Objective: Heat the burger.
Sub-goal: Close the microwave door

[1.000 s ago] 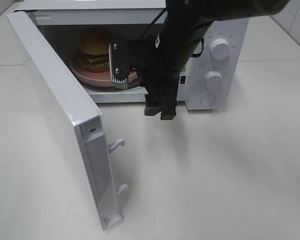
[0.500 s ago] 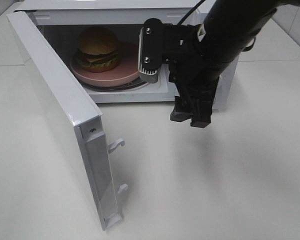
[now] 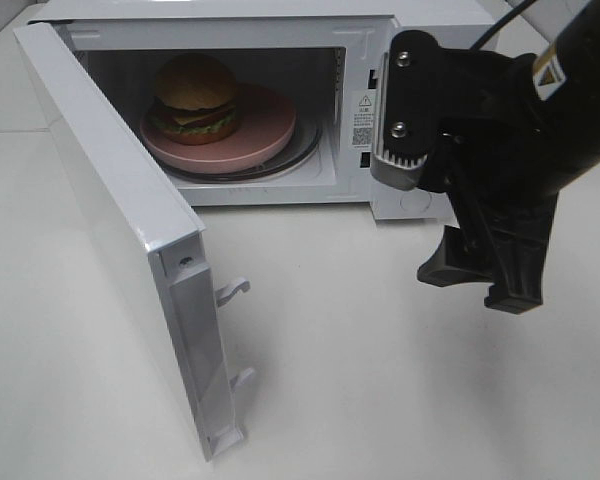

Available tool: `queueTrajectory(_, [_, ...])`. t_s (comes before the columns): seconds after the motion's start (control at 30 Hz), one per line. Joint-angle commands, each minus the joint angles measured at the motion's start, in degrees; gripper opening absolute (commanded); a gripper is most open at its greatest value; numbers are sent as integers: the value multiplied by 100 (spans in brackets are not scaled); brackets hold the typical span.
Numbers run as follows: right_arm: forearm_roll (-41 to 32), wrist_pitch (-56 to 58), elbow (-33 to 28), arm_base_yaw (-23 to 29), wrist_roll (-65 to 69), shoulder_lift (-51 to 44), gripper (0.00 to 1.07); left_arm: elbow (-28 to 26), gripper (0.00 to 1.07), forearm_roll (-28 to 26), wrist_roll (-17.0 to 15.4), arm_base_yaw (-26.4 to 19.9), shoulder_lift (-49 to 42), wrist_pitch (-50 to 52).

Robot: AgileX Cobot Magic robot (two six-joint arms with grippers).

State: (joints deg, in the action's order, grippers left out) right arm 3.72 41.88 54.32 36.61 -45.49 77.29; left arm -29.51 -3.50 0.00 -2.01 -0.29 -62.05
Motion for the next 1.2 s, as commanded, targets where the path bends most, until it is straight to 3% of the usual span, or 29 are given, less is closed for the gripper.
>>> queueTrajectory(0.03, [6,69,-195,-120,246,-269,76,0,102,-11,0,0,-92,69])
queueTrajectory(0.23, [155,86,-751,-762,1169,-779,76,0,102,-11,0,0,-92,69])
queueTrajectory(0.4, [166,-34,-877,-1249,1931,-877,77,0,102,-11,0,0,-92,69])
queueTrajectory(0.47, [166,-235,-900,-1793,2882,-882,77,0,102,-11,0,0,-92,69])
queueTrajectory(0.57, [160,-275,-900,-1965,3168,-871,77,0,102,-11,0,0,-92,69])
queueTrajectory(0.63, [160,-264,-900,-2624,4034,-871,77,0,102,-11,0,0,-92,69])
queueTrajectory(0.67, [160,-264,-900,-2624,4034,-871,77,0,102,-11,0,0,-92,69])
queueTrajectory(0.73, [350,-86,-900,-3329,4589,-871,76,0,102,-11,0,0,-92,69])
queueTrajectory(1.03, [481,693,-945,-3529,4773,-1192,76,0,102,-11,0,0,-92,69])
queueTrajectory(1.2, [172,1243,-1524,-3529,4721,-2865,76,0,102,-11,0,0,-92,69])
